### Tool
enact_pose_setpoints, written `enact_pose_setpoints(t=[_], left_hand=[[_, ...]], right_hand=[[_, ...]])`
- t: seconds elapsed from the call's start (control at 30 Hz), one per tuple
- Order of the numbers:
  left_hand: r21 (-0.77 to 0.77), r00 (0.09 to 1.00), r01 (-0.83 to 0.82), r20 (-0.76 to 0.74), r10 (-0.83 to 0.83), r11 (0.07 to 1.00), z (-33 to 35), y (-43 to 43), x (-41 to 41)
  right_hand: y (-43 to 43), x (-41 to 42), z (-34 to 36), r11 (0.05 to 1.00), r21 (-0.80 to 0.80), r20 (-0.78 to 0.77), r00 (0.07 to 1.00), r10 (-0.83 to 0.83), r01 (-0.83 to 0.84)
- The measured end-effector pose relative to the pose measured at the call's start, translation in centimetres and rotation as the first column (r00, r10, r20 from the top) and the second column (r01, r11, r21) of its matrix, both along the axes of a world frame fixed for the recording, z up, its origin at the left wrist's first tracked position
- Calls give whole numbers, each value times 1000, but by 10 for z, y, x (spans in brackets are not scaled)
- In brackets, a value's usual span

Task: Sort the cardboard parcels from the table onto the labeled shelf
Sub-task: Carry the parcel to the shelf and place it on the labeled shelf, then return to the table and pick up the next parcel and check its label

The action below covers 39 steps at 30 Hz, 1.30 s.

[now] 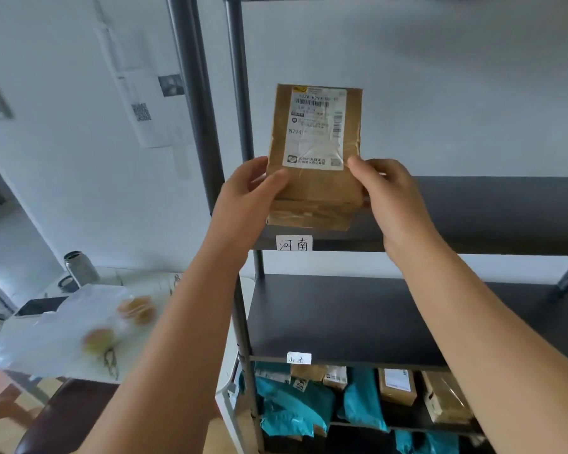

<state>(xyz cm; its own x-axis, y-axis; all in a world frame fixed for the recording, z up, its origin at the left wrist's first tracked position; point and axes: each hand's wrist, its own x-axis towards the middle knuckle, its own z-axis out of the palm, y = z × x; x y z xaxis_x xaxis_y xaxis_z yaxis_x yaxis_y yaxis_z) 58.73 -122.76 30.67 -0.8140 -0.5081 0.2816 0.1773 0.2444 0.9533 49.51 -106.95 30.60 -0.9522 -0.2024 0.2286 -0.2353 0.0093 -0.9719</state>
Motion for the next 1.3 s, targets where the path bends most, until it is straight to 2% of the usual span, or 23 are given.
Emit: enact_pose_setpoints(t=[0.17, 0.43, 0.67, 0.77, 0.83, 0.93, 1.07, 1.17, 1.3], left_hand=[[-70, 994, -51, 91, 58, 996, 8, -11, -34], [-76, 965, -90, 239, 106, 993, -6, -22, -66], [-84, 944, -131, 293, 150, 988, -17, -31, -83], [-257, 942, -191, 224, 251, 947, -13, -17, -75], [-432, 946, -271, 44, 320, 860, -13, -2, -67], [-567, 962, -273, -161, 220, 777, -15, 31, -62], [-640, 973, -189, -225, 54, 745, -35, 74, -71], [-730, 972, -135, -229, -54, 670, -57, 114, -79], [-741, 974, 50, -111, -196, 670, -74, 192, -88]], right_hand=[[-27, -24, 4, 997, 75, 27, 999, 23, -25], [-48, -36, -4, 974, 209, 109, 992, 69, -91], [-50, -38, -8, 959, 267, 109, 991, 73, -100], [-44, -40, -9, 959, 279, 80, 996, 31, -52], [-37, -37, -8, 967, 253, 32, 999, -4, -4], [-17, -30, -10, 985, 159, -14, 998, -60, 62], [39, -22, -28, 969, 63, -94, 968, -231, 238], [102, -18, -49, 920, 86, -146, 918, -368, 383], [202, -11, -70, 833, 166, -146, 848, -509, 528]])
